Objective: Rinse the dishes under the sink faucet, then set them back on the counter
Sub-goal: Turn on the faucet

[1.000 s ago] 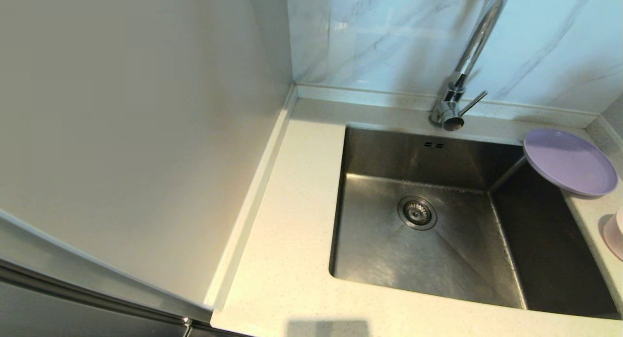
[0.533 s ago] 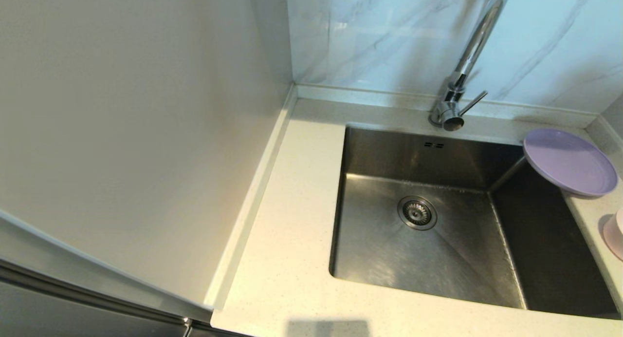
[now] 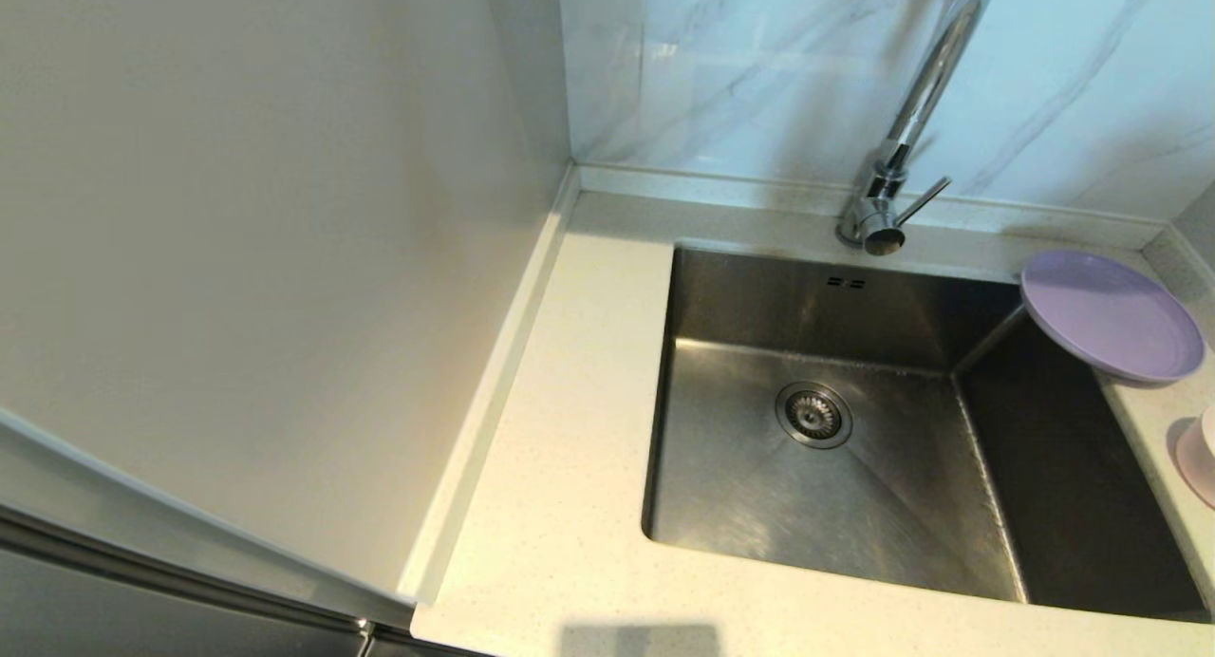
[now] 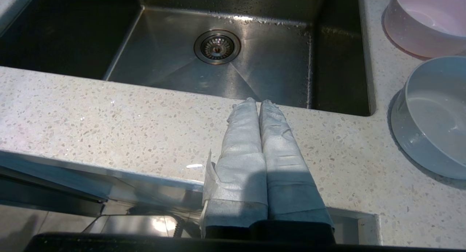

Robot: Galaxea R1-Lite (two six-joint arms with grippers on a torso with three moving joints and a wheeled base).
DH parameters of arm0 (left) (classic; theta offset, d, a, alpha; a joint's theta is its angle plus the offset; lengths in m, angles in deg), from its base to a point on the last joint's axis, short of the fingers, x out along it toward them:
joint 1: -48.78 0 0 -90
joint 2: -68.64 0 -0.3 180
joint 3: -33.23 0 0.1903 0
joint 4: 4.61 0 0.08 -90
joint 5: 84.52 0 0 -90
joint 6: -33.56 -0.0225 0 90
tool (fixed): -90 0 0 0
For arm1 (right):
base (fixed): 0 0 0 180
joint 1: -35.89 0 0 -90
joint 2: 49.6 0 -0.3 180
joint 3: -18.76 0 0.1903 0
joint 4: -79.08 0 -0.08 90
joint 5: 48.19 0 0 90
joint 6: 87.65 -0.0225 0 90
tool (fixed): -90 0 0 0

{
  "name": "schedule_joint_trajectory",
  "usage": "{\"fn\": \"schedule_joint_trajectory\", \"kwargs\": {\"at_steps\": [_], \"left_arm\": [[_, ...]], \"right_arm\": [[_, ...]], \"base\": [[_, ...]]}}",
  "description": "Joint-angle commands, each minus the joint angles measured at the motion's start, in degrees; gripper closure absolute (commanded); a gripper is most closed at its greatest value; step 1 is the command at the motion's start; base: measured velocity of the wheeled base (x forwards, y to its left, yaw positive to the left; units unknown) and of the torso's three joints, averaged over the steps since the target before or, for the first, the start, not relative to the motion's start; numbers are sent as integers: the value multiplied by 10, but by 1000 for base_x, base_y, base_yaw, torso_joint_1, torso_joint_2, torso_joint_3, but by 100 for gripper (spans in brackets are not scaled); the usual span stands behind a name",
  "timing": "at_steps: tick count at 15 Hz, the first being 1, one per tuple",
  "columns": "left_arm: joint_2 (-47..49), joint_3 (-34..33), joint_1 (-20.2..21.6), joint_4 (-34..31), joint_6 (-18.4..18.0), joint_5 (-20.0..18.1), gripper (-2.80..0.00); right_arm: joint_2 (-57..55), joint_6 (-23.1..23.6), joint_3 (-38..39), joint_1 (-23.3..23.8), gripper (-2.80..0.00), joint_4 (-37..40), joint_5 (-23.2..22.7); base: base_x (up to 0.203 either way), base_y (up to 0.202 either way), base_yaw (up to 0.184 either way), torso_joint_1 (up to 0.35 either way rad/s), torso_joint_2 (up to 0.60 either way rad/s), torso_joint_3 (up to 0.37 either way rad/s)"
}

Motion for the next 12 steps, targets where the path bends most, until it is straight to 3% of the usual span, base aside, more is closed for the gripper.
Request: {"fn": "schedule_joint_trajectory", "kwargs": {"at_steps": [1, 7, 12], "left_arm": [[0, 0, 0, 0, 0, 0, 0], [0, 0, 0, 0, 0, 0, 0], [0, 0, 0, 0, 0, 0, 0]], "right_arm": [[-1, 2, 5, 0, 0, 0, -2], [-1, 26, 6, 0, 0, 3, -4], [-43, 19, 5, 0, 0, 3, -2]], "base": [[0, 0, 0, 0, 0, 0], [0, 0, 0, 0, 0, 0], [0, 0, 0, 0, 0, 0]]}}
